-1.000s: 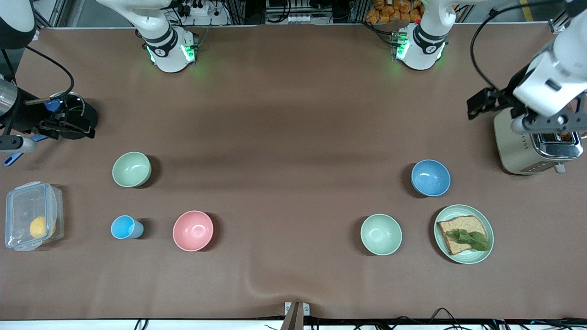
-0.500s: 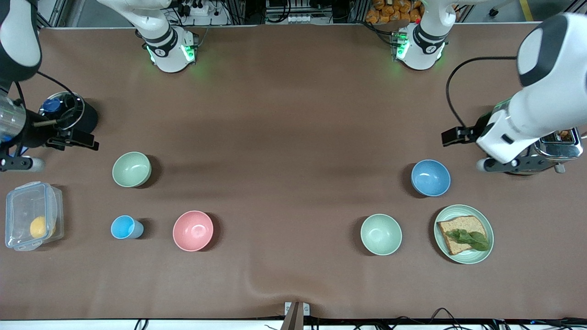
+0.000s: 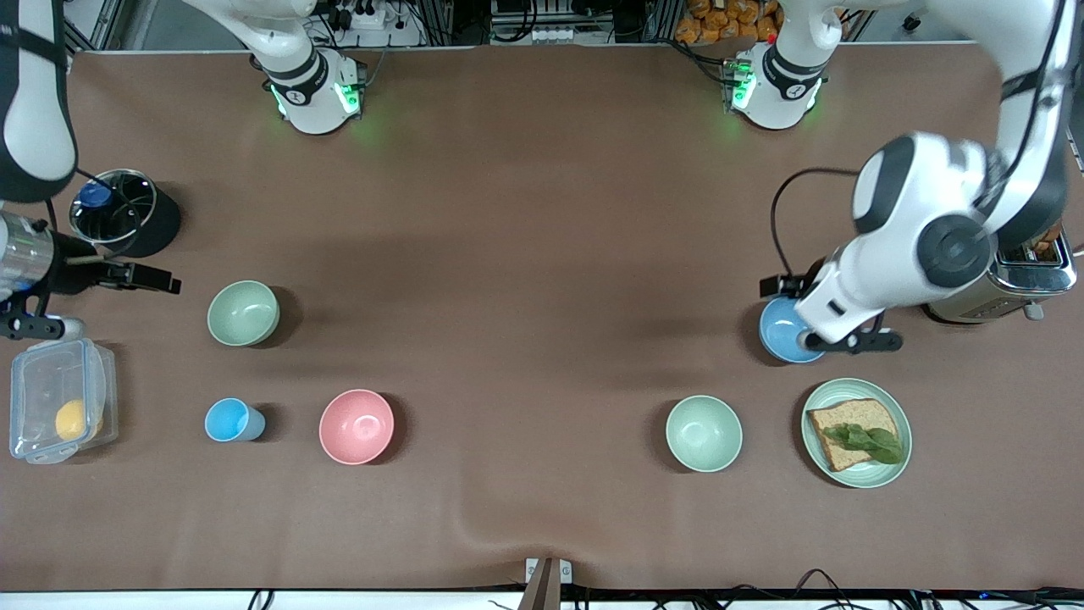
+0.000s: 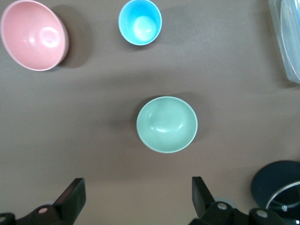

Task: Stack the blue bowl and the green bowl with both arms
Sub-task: 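Lower the left gripper to the blue bowl while the right gripper descends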

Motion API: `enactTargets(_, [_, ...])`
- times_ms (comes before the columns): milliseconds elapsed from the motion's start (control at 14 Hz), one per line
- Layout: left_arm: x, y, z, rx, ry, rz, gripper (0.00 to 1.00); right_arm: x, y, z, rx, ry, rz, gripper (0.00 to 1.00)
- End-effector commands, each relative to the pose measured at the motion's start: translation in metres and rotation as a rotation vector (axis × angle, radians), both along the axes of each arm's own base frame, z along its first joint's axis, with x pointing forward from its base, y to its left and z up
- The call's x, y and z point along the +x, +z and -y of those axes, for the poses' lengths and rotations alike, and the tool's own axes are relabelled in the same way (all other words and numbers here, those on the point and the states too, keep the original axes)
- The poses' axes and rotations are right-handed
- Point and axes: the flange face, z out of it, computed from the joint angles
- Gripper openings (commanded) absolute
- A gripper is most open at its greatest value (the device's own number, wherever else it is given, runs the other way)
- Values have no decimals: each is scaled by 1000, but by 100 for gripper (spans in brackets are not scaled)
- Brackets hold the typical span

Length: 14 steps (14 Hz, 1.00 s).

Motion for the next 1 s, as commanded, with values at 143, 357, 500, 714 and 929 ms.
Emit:
enactTargets(143, [12,-54,4,38,-7,-7,100,-25,-77,59,28,114,68,100])
enactTargets(357, [11,-85,1,47,-6,-55,100,-42,-119,56,32,150,75,100])
enactTargets(500, [11,-100,3,49,-11,-70,100,-49,-146,57,21,167,105,96])
enactTargets(714, [10,-123,-4,55,-7,-107,100,-62,-176,63,6,195,144,80])
enactTargets(929, [8,-146,-3,101,-47,-125,100,-69,-198,70,-4,186,161,68])
